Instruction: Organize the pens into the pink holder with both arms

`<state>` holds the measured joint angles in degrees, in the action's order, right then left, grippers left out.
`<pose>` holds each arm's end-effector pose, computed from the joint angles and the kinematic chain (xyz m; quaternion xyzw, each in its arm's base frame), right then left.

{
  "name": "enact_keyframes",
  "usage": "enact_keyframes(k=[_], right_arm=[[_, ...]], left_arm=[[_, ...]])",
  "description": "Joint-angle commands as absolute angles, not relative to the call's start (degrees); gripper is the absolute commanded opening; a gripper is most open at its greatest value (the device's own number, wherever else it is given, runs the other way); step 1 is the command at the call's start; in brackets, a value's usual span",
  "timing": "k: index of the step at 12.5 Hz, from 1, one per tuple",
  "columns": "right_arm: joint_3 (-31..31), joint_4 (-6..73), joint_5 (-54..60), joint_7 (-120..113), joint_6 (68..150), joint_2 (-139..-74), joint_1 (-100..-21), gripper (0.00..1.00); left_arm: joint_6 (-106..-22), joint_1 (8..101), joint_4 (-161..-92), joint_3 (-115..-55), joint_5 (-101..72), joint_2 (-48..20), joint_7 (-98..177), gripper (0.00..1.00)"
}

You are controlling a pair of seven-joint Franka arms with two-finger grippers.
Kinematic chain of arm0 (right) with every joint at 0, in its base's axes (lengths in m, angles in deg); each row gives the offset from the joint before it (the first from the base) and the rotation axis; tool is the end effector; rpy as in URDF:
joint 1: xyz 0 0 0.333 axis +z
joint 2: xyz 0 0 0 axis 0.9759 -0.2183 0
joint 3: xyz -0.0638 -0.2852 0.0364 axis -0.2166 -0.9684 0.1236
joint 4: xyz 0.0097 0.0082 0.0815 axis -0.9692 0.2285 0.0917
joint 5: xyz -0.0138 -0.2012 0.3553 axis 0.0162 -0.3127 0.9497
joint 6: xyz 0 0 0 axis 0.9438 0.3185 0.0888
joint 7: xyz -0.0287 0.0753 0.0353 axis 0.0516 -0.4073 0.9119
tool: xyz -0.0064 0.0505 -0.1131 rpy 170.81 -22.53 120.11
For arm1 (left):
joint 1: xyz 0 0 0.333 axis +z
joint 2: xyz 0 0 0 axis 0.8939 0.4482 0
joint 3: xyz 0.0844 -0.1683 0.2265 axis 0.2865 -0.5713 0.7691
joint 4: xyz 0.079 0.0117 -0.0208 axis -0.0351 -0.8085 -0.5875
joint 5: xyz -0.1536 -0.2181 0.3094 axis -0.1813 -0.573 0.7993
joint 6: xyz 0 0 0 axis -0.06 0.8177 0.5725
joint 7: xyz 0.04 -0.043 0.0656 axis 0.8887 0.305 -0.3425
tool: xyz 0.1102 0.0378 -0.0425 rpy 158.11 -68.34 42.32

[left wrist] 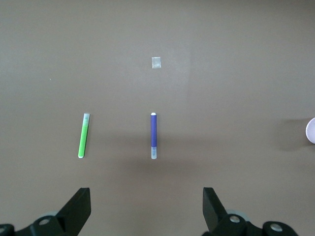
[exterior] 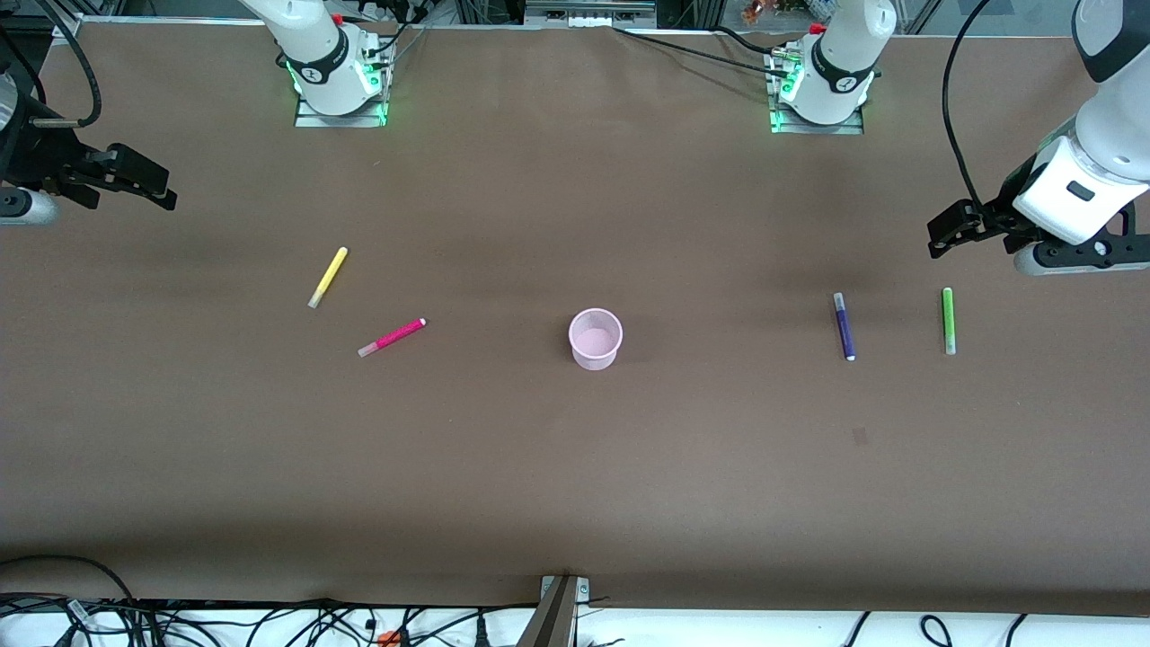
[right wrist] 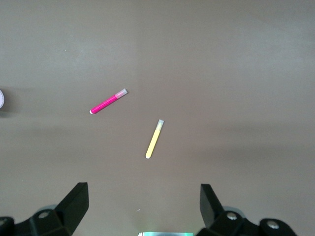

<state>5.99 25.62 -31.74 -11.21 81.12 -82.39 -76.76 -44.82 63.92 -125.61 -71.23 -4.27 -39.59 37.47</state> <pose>0.5614 0.0168 0.5788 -0.9994 0.0114 0.0282 0.0144 0.5751 -0.0363 0.5227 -0.9991 -0.0388 0.0108 0.0121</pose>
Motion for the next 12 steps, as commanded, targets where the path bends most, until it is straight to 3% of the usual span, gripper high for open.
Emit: enact_keyframes(k=[1,12], right_arm=[[6.2,25.0,-30.9,-11.5,80.8,-82.5,-76.9,1.00],[5.7,25.2,-31.0,-10.9,80.7,-82.7,-77.0,1.00]], left_arm=[[-42.6,64.2,-123.2,-71.6,-3.6,-38.4,38.1,1.00],[-41.9,64.2,-123.2,-71.6,-3.6,-38.3,38.2,1.00]])
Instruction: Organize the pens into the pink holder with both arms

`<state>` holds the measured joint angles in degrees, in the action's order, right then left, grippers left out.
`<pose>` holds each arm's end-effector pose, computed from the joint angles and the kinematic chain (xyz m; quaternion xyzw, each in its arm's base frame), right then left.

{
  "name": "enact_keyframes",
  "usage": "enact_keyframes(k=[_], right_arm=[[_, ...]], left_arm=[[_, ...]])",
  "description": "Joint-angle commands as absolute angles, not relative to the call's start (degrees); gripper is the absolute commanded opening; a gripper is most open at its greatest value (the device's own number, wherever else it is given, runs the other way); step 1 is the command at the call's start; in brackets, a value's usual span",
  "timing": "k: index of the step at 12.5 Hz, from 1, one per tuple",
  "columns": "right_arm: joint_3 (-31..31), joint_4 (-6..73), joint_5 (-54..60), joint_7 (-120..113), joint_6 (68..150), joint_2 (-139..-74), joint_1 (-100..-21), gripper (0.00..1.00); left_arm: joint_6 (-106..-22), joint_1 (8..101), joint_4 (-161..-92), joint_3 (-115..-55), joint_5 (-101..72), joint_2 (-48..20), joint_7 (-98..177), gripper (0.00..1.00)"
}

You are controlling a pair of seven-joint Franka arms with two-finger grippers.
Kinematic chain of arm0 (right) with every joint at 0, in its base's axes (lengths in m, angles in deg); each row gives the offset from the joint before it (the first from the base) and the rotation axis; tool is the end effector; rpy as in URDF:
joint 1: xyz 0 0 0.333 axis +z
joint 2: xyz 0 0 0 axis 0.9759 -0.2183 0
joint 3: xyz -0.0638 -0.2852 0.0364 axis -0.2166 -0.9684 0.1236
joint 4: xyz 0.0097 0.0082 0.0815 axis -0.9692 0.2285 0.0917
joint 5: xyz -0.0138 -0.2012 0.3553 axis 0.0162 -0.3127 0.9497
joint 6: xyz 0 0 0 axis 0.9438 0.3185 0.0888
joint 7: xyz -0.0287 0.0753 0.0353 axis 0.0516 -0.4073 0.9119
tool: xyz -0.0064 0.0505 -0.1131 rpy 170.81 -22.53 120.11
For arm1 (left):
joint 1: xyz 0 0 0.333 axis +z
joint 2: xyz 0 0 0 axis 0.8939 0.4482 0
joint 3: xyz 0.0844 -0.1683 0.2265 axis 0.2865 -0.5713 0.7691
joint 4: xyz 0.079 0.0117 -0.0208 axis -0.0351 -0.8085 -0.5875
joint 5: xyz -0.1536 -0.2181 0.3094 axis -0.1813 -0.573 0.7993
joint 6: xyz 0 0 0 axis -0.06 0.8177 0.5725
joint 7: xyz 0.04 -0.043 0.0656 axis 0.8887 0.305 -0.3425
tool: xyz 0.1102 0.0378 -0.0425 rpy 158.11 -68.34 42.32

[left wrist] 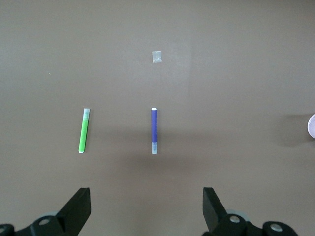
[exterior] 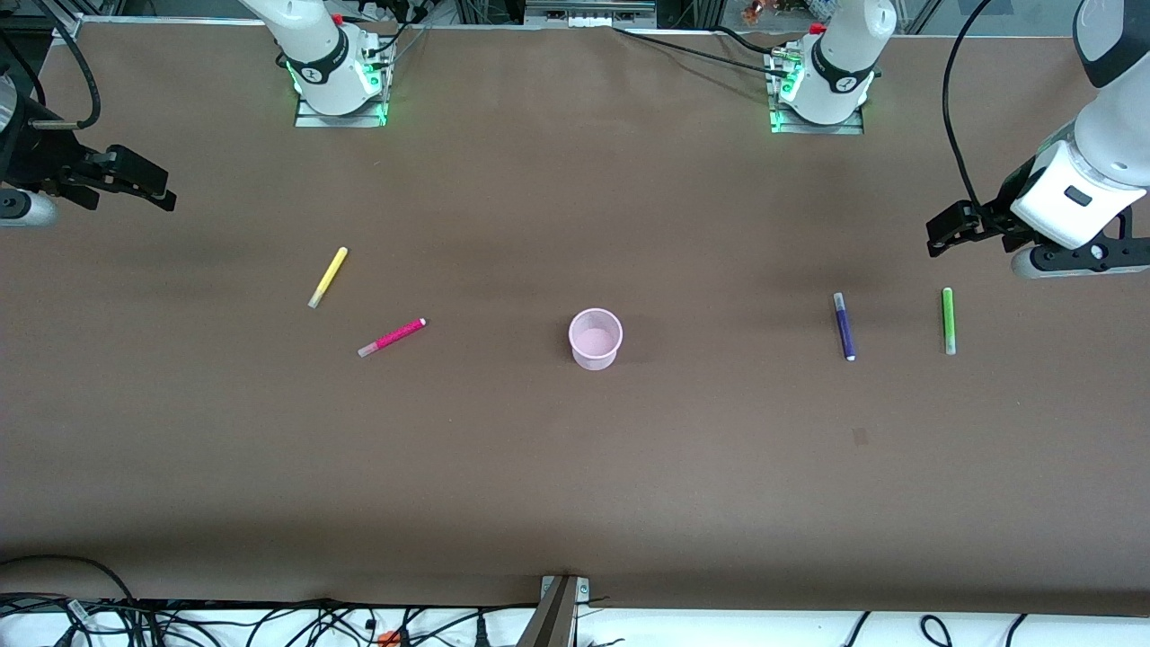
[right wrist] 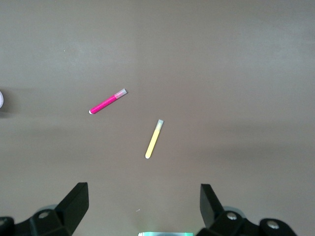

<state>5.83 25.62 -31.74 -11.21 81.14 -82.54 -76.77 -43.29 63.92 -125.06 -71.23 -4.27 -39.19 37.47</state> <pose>0.5621 0.0151 0.5773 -0.9994 0.0129 0.0294 0.0144 0.5740 -0.0361 0.5212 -0.9989 -0.0390 0.0227 0.0132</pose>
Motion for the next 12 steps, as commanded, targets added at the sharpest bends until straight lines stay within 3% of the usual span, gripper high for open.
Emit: enact_keyframes(k=[1,8,12], right_arm=[[5.7,25.2,-31.1,-10.8,80.7,-82.8,-77.1,1.00],[5.6,25.4,-31.1,-10.8,80.6,-82.8,-77.5,1.00],[5.6,25.5,-31.1,-11.0,80.5,-82.8,-77.5,1.00]], left_arm=[[-41.9,64.2,-123.2,-71.6,-3.6,-38.3,38.2,1.00],[-41.9,64.3,-123.4,-71.6,-3.7,-38.1,38.5,1.00],[-39.8,64.3,-123.5,-71.6,-4.2,-34.0,38.6,1.00]])
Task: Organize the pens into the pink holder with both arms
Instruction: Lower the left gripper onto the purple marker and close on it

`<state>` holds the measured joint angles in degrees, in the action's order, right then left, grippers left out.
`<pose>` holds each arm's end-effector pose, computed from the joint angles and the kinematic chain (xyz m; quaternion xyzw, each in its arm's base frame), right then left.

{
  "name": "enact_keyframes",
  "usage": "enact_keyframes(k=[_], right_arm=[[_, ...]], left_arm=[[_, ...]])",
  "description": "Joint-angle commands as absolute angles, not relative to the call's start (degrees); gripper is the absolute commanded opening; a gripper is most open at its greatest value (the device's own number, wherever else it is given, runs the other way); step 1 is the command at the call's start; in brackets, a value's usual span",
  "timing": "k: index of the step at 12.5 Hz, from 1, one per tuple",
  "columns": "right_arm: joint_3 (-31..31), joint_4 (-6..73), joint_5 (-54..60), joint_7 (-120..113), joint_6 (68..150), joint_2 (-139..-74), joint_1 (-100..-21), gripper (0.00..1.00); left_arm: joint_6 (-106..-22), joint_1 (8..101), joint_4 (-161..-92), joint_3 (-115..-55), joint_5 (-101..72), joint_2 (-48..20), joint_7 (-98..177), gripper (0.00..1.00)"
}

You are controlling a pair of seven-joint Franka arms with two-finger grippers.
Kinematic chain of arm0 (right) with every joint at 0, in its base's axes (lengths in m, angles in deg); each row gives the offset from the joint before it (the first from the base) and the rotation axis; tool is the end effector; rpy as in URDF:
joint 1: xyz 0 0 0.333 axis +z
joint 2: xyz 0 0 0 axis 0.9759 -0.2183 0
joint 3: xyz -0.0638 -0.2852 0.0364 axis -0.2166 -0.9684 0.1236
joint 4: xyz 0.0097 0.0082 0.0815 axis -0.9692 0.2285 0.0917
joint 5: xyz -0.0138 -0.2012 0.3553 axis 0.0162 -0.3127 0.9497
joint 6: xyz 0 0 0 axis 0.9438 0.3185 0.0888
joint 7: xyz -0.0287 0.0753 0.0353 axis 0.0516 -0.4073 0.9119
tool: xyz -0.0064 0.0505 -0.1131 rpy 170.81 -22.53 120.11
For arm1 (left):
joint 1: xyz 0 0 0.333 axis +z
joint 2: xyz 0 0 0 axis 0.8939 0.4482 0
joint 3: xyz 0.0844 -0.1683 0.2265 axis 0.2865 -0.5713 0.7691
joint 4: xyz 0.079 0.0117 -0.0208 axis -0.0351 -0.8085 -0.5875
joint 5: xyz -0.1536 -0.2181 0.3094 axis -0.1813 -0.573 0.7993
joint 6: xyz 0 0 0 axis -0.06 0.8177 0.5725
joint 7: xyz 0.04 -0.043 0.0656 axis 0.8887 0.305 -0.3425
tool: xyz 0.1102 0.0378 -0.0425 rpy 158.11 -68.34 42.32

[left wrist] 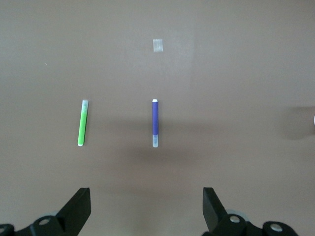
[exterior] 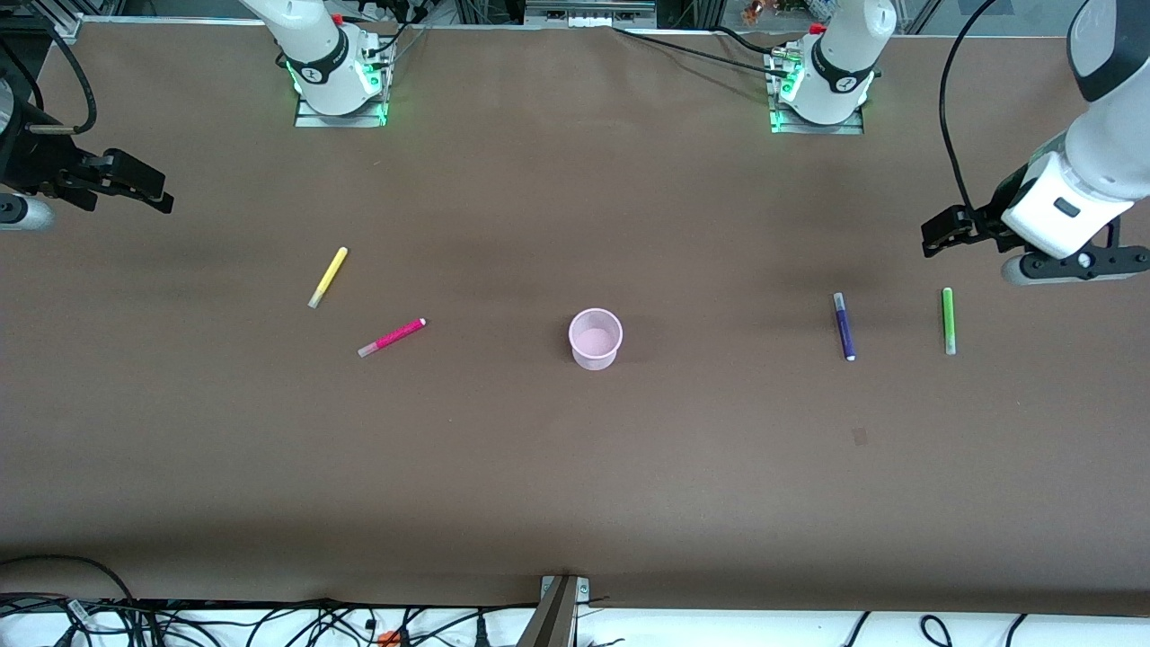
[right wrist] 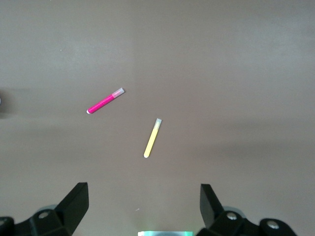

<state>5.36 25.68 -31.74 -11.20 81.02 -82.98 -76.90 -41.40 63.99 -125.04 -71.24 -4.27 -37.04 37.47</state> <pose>0.5638 0.0093 0.5723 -0.9991 0.0180 0.0347 0.0144 0.5764 -0.0351 0.4973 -0.9974 -0.0394 0.0577 0.0155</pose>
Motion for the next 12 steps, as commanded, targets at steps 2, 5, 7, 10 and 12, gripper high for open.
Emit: enact_keyframes(k=[2,5,7,10,12], right_arm=[[5.6,25.5,-31.1,-11.0,80.5,-82.8,-77.5,1.00],[5.7,25.5,-31.1,-11.1,80.3,-82.7,-77.5,1.00],[5.6,25.4,-31.1,-10.8,80.4,-82.7,-77.5,1.00],[5.7,25.3,-31.0,-10.5,82.7,-82.8,-77.5,1.00],[5.7,25.1,-31.1,-10.3,86.5,-84.0,-77.0,1.00]], left_arm=[[-40.6,64.4,-123.3,-71.6,-4.2,-30.2,38.7,1.00],[-45.5,65.6,-124.1,-71.5,-3.7,-24.9,38.6,1.00],[-49.8,65.6,-124.8,-71.4,-3.6,-21.6,38.6,1.00],[-60.4,65.7,-131.0,-71.4,-3.5,-18.9,38.6,1.00],[-66.2,65.7,-134.5,-71.4,-3.1,-17.1,38.6,1.00]])
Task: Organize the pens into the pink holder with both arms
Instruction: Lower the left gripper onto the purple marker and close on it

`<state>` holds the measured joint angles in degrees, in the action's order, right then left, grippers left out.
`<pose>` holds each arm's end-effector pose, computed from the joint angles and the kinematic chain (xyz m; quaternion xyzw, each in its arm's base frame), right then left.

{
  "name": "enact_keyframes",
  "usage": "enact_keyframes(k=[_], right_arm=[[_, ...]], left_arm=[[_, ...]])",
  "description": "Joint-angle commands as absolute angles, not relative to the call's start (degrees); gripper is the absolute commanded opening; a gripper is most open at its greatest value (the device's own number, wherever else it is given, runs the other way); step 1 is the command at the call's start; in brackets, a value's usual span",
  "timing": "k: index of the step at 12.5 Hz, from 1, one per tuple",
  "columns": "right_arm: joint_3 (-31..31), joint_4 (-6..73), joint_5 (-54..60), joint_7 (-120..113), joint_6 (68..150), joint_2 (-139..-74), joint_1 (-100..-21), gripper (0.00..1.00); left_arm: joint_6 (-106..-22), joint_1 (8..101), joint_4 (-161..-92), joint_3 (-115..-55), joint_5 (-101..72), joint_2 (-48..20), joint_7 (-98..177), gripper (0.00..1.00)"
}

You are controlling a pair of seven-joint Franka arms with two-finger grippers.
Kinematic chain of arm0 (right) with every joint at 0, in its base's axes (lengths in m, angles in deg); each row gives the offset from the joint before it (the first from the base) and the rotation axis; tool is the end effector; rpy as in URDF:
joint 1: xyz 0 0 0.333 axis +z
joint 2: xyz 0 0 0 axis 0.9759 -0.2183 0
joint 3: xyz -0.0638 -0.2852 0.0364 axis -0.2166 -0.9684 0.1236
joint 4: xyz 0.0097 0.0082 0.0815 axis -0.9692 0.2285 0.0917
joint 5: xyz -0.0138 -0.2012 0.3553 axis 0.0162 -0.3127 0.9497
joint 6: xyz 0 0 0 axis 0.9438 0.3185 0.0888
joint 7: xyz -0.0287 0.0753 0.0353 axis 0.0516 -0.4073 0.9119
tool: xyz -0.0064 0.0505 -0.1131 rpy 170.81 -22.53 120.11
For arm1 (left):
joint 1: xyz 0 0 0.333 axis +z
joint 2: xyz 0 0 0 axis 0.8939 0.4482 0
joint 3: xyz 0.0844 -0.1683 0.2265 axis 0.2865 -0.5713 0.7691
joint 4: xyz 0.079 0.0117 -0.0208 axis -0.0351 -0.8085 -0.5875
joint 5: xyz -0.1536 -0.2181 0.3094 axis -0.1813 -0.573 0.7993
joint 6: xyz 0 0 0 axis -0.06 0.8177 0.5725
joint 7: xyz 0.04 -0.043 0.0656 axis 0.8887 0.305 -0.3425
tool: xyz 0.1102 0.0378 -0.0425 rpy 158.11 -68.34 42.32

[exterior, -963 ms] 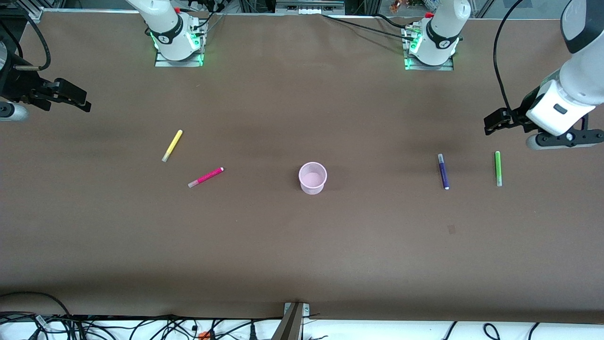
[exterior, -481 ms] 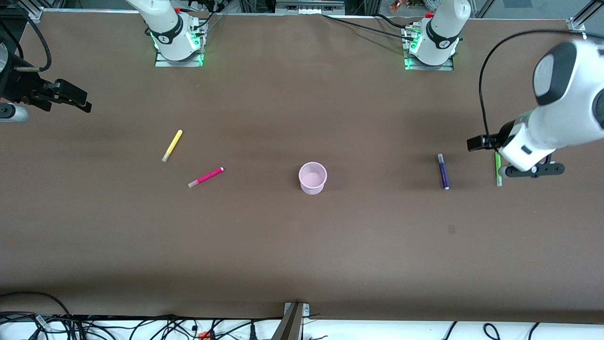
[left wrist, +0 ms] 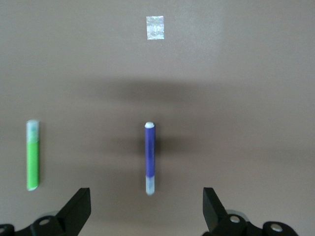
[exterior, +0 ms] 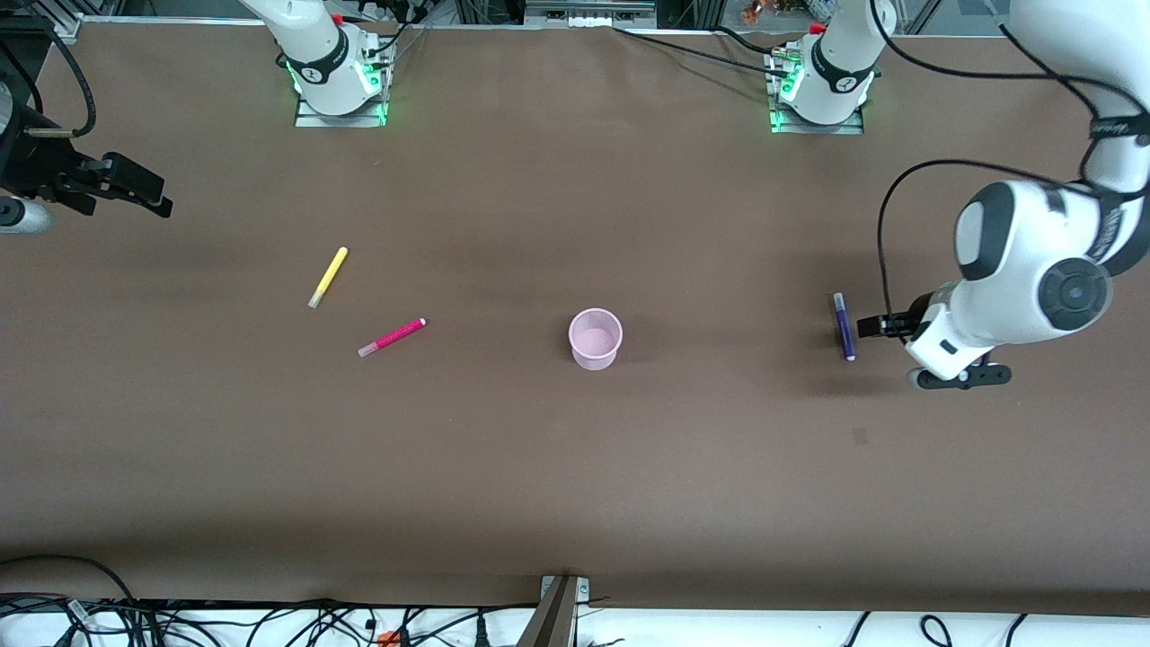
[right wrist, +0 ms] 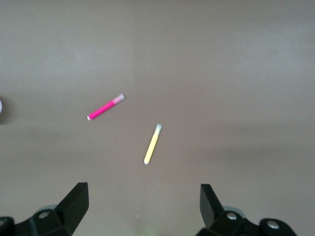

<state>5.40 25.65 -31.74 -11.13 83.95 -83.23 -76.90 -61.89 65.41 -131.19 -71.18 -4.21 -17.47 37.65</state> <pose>0.5714 0.0096 0.5743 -0.9997 0.0175 0.0111 0.0151 0.6191 -0.0218 0.2647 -0.9934 -0.0474 0.1039 0.0050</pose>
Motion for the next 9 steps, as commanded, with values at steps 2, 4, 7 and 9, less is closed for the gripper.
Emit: enact_keyframes(k=[2,4,7,9], right_arm=[[6.0,25.1,-31.1,-10.9,87.0,-84.0,-76.9,1.00],[6.1,25.1,-31.1,-11.5,87.2,-84.7,-76.7,1.00],[6.0,25.1,-31.8,-11.2,88.6,-89.1,-76.7,1.00],[6.0,25.1,-33.3,-10.2,89.4,-93.7,-76.6,1.00]], left_arm=[[-69.4,65.7,-136.4,-71.4,-0.4,-15.0,38.6,1.00],[-71.2,65.7,-136.4,-71.4,-0.2,-12.3,38.6,1.00],[-75.3,66.5,-136.5,-71.0,-0.1,-9.7,38.7,1.00],[-76.2,66.5,-136.5,-71.0,-0.1,-8.1,38.6,1.00]])
